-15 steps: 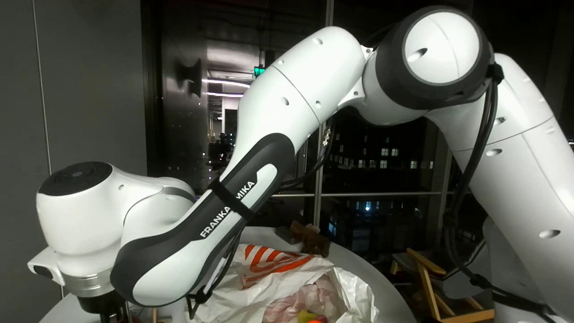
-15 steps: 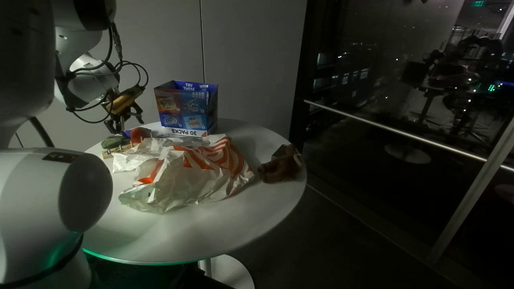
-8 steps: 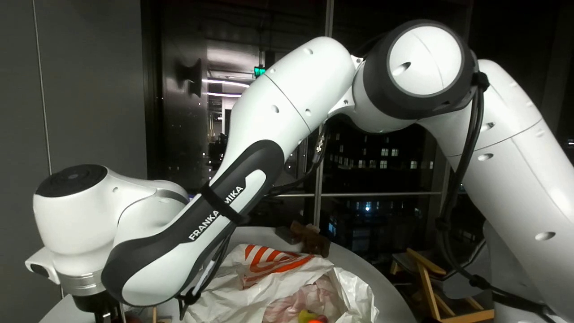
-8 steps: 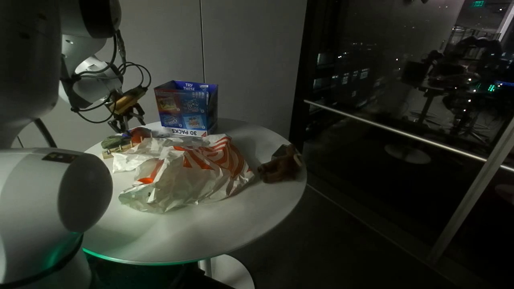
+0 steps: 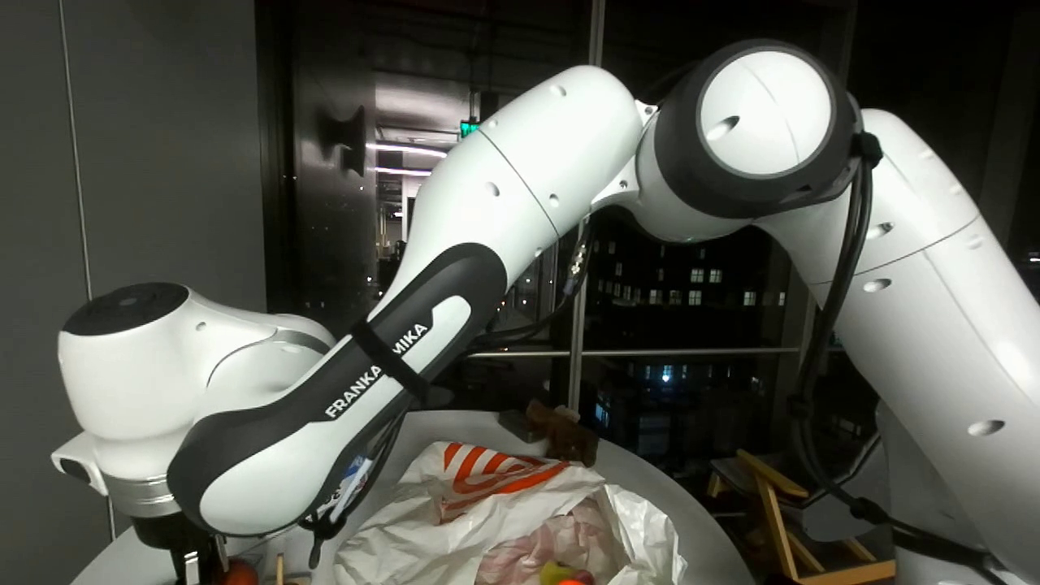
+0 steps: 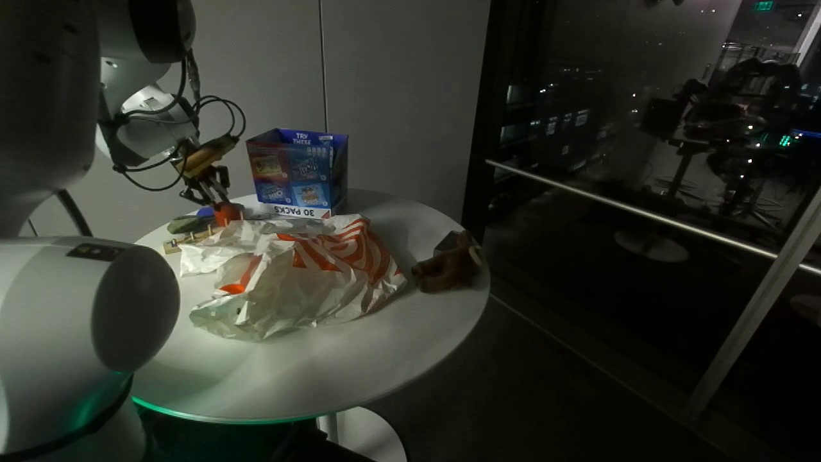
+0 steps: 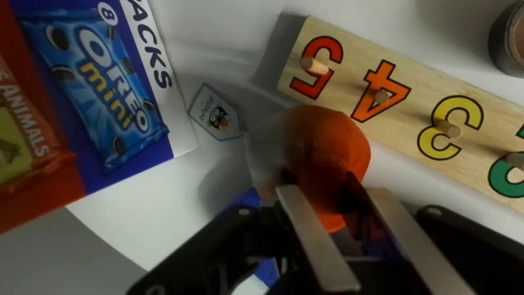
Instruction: Lift the two small yellow containers with the purple and orange lid and the peach plush toy from the table and put them in the plastic
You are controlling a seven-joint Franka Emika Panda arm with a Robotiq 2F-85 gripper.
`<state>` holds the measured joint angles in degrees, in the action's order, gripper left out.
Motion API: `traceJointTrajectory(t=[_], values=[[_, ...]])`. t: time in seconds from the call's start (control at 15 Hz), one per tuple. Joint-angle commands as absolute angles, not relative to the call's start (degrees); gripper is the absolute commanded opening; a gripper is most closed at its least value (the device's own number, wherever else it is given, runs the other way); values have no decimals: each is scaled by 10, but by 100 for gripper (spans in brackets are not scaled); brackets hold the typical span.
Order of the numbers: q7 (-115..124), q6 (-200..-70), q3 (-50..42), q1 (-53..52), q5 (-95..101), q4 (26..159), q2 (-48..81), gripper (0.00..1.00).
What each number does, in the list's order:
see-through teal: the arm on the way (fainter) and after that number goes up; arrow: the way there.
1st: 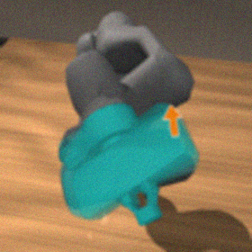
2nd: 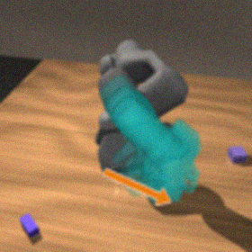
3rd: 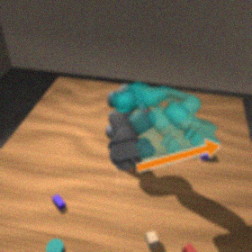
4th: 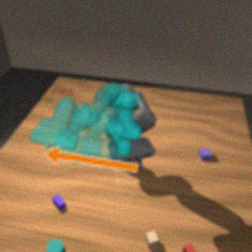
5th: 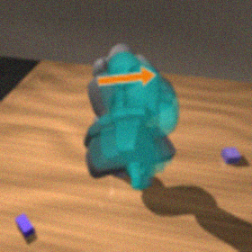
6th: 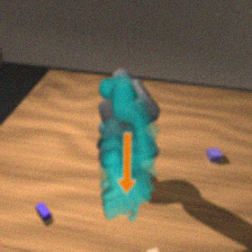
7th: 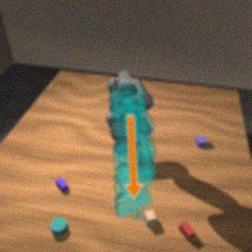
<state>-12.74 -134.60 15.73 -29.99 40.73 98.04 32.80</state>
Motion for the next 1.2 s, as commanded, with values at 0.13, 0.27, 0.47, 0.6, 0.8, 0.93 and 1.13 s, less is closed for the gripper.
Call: traceJointTrajectory(t=[0.13, 0.27, 0.47, 0.6, 0.8, 0.93, 1.13], values=[[-149, -1327, 163, -292, 371, 958, 326, 4], [-148, -1327, 164, -292, 365, 961, 314, 8], [-147, -1313, 166, -292, 356, 976, 273, 8], [-144, -1297, 165, -291, 359, 994, 234, 8], [-133, -1248, 162, -290, 374, 1014, 174, 8], [-129, -1203, 164, -287, 380, 1026, 138, 9], [-125, -1128, 171, -278, 385, 1063, 80, 8]])
